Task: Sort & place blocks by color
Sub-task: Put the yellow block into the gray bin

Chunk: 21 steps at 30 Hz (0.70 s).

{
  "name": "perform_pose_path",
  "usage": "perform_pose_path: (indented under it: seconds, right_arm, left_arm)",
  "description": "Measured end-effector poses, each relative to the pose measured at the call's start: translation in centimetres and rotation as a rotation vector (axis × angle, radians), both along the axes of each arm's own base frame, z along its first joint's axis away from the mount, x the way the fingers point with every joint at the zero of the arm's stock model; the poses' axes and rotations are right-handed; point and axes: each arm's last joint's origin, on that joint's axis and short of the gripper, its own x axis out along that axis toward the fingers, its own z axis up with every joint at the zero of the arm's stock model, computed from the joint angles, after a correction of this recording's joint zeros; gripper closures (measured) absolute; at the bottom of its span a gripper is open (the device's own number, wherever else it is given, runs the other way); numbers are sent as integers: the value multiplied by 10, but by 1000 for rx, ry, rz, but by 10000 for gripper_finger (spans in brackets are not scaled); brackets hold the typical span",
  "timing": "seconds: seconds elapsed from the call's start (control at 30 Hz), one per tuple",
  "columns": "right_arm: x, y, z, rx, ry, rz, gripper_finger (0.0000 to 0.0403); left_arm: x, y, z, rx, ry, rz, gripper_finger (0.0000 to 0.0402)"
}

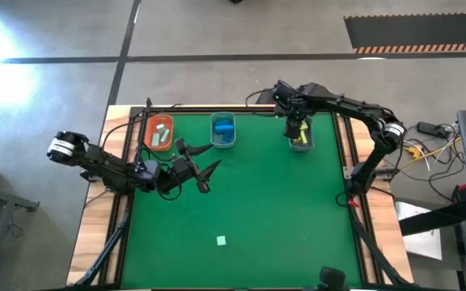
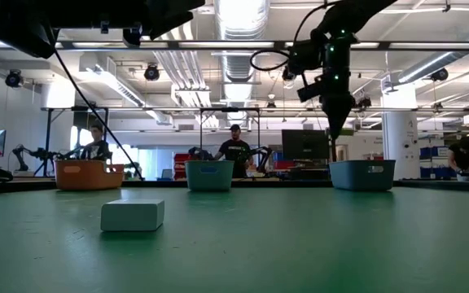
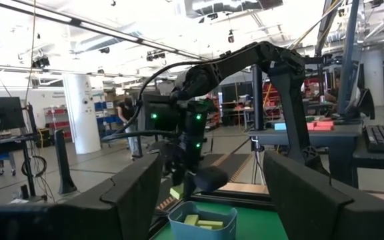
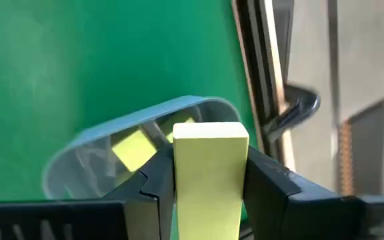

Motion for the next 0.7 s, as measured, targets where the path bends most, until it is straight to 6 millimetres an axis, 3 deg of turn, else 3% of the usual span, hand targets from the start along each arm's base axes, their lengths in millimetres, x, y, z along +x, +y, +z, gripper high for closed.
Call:
perform_pose_path:
  seconds: [0.17,0.7]
  right_arm:
    - [-6,0,-7,-9,134,177,284]
    - [-31,-7,-77,24,124,244,284]
  left_arm:
    - [0,0,-1,5,8,1,157]
    - [1,0,-3,14,31,3,157]
